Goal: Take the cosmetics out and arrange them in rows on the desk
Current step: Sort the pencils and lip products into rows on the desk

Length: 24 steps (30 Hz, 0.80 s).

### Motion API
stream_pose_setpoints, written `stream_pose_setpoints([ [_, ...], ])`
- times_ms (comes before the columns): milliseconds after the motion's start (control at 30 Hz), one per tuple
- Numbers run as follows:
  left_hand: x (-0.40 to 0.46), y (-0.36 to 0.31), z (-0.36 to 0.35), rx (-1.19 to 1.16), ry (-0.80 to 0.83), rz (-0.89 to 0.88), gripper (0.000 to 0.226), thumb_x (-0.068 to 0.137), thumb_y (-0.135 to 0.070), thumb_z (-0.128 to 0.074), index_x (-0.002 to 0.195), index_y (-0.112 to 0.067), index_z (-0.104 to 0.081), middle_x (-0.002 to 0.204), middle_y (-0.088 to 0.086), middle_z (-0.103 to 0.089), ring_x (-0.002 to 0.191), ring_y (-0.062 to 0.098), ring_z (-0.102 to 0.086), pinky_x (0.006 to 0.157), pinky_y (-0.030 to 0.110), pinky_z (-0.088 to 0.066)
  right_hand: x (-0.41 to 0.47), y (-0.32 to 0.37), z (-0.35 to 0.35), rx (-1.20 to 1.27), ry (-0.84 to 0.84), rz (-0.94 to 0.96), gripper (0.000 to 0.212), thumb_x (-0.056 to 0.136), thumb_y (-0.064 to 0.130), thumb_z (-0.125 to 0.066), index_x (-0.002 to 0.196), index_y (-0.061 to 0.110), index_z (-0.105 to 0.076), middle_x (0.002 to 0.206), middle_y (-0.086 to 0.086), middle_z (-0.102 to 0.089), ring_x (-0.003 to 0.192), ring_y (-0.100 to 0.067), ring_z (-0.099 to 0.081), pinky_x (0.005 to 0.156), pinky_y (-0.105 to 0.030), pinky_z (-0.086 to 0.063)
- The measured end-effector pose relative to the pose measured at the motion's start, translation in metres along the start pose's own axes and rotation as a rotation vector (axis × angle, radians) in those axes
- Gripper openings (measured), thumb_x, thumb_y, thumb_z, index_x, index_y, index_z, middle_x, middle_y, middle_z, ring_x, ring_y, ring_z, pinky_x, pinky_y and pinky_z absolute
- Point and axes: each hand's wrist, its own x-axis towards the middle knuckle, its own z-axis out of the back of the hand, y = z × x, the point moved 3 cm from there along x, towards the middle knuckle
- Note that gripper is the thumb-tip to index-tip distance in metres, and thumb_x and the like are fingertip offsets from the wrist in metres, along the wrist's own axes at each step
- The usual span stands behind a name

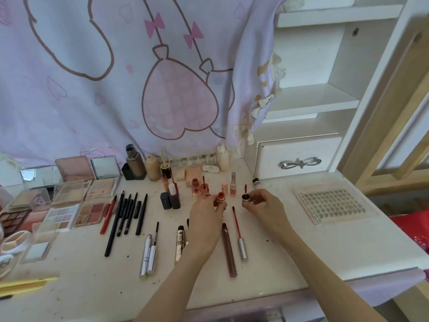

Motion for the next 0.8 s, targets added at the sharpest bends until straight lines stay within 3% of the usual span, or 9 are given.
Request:
stream_pose_setpoints([
  [67,0.004,0.000,-0.006,0.023,0.011,0.002,0.019,0.092,-0.024,-0.054,0.101,-0.013,-0.068,0.096,0.000,-0.065,0.086,0.013,-0.055,0.074,0.021,-0.040,0.006,-0.003,-0.005,-0.058,0.010,-0.007,0.012,0.081,0.018,-0.069,0.092,0.021,-0.064,0.088,0.011,-0.063,0.085,-0.010,-0.054,0.073,-0.019,-0.038],
  [267,0.011,0.000,-0.019,0.042,0.024,0.033,0.017,0.092,-0.023,-0.053,0.095,-0.013,-0.066,0.089,0.000,-0.063,0.082,0.011,-0.053,0.068,0.022,-0.038,0.016,-0.010,-0.015,-0.220,0.017,0.042,0.010,0.082,0.021,-0.066,0.092,0.024,-0.065,0.087,0.014,-0.065,0.085,-0.008,-0.046,0.078,-0.024,-0.033],
  [467,0.017,-0.001,-0.022,0.034,0.062,0.063,0.018,0.092,-0.019,-0.052,0.094,-0.011,-0.068,0.086,0.004,-0.066,0.082,0.018,-0.060,0.075,0.038,-0.051,0.022,-0.011,-0.020,-0.322,0.000,0.092,0.013,0.082,0.025,-0.066,0.095,0.026,-0.068,0.093,0.009,-0.068,0.092,-0.014,-0.050,0.086,-0.033,-0.040],
  [800,0.017,-0.002,-0.023,0.022,0.055,0.030,0.017,0.092,-0.017,-0.052,0.100,-0.012,-0.067,0.093,0.002,-0.066,0.089,0.018,-0.059,0.076,0.032,-0.049,0.019,-0.010,-0.020,-0.323,-0.006,0.094,0.016,0.084,0.020,-0.064,0.099,0.020,-0.069,0.087,0.007,-0.066,0.090,-0.015,-0.053,0.086,-0.033,-0.040],
])
